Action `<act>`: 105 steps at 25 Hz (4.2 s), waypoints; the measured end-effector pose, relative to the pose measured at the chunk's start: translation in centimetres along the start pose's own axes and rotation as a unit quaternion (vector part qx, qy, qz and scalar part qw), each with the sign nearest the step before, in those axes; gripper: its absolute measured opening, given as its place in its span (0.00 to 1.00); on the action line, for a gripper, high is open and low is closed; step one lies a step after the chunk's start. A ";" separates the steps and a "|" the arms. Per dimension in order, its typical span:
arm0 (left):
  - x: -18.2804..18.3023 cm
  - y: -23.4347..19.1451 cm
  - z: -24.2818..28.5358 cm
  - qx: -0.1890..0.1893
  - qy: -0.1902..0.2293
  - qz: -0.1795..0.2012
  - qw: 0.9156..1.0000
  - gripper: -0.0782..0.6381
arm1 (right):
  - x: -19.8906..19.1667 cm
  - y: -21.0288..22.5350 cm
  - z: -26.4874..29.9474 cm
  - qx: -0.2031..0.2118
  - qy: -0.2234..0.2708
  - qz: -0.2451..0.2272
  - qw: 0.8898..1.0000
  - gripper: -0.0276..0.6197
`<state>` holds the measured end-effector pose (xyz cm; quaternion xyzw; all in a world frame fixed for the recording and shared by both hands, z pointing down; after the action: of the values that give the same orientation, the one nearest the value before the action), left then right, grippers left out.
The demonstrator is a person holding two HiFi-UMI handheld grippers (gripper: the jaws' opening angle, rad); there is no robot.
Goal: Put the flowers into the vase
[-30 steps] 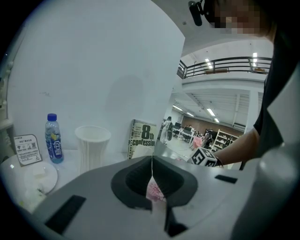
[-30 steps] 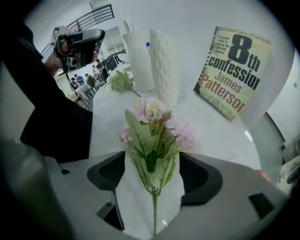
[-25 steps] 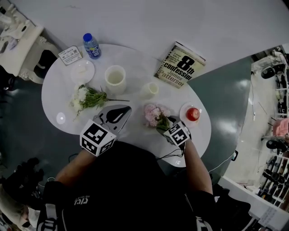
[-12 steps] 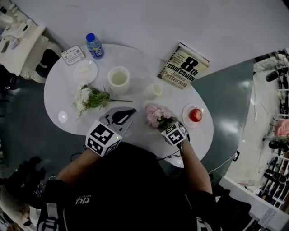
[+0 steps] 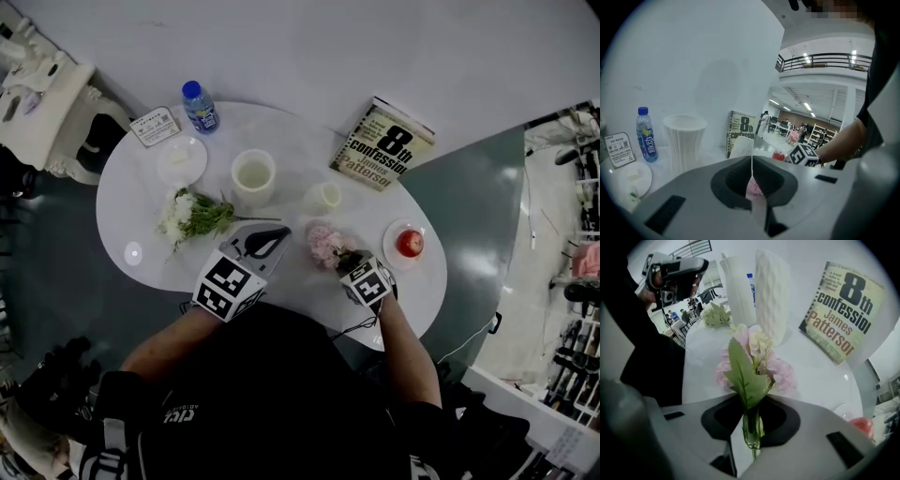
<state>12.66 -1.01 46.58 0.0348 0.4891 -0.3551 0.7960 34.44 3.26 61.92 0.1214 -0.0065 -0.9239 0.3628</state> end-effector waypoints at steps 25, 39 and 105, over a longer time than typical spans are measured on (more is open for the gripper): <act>-0.6 -2.4 6.6 -0.021 -0.046 0.038 0.998 0.38 | 1.3 2.3 -8.7 0.007 0.149 0.137 0.979 0.18; 0.0 -2.6 10.0 -0.025 -0.069 0.068 0.995 0.56 | 3.5 5.3 -15.0 -0.001 0.274 0.183 0.944 0.18; -1.5 -4.2 15.7 -0.017 -0.066 0.115 0.991 0.60 | 21.9 5.3 -27.1 -0.055 0.555 0.086 0.826 0.18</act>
<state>21.59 -9.64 57.17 0.0542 0.4344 -0.2547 0.8623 28.72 -13.29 31.30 0.5922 0.2367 -0.6645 0.3896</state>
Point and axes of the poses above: the fingertips, and each gripper's own axes: z forward along the fingers, y to its right, x out of its top, the point moved 7 cm from there along -z, backward along the fingers, and after that the axes turned 7 degrees about -y, right-handed, at the moved point
